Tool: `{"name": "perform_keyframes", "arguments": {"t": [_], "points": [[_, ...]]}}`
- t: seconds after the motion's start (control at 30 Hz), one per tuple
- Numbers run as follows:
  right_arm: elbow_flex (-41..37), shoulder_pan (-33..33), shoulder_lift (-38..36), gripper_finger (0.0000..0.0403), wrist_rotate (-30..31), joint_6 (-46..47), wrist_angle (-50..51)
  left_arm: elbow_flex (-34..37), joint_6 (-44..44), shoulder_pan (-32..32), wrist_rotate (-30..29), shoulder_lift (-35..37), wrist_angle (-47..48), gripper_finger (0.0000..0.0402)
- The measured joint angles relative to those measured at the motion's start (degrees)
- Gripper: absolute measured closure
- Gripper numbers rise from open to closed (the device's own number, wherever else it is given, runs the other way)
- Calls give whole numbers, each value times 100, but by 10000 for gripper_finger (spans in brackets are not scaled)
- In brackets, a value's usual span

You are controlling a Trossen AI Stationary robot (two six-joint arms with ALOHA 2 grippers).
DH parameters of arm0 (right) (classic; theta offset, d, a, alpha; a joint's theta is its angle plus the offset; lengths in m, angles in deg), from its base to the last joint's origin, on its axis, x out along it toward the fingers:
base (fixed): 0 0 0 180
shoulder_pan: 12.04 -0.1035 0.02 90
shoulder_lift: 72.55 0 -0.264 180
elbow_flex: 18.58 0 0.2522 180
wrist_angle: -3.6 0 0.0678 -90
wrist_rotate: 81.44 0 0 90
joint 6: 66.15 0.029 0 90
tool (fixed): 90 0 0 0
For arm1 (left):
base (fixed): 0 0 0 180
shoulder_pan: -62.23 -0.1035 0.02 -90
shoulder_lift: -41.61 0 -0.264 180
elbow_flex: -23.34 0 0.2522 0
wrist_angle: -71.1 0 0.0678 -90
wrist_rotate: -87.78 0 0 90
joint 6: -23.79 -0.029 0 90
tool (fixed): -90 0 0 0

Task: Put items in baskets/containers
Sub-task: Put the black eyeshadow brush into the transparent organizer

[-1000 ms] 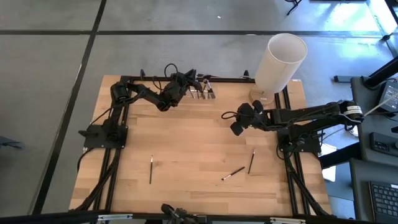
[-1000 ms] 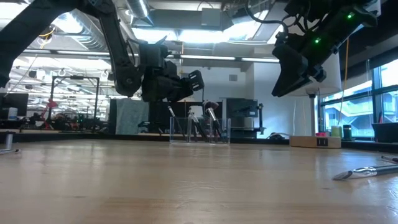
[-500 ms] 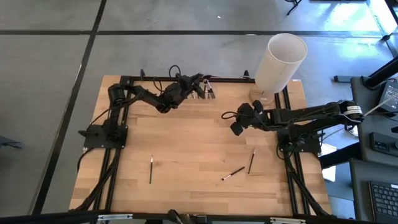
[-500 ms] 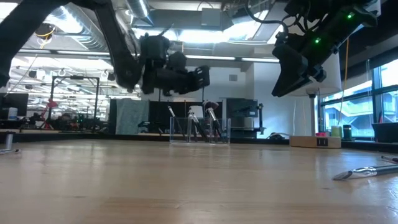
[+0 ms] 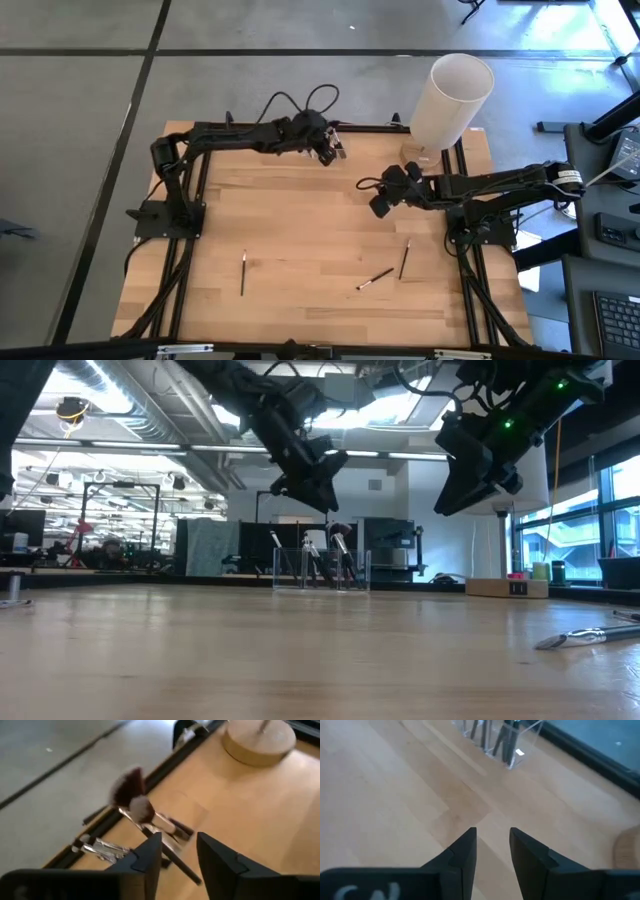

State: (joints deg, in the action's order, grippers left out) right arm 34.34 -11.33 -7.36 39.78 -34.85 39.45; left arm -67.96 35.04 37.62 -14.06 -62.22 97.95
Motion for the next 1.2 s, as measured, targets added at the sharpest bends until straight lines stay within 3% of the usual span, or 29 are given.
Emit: {"name": "perform_keyframes", "arguments": {"t": [0.27,0.53,1.2], "points": [[0,-2,0,286,-85,-13,2,-267,471,-166,795,-141,670,228],[0,-2,0,286,-138,-18,29,-262,774,-437,901,-668,480,249],[0,-2,0,286,-138,-43,50,-264,988,-690,1282,-935,94,251]]}}
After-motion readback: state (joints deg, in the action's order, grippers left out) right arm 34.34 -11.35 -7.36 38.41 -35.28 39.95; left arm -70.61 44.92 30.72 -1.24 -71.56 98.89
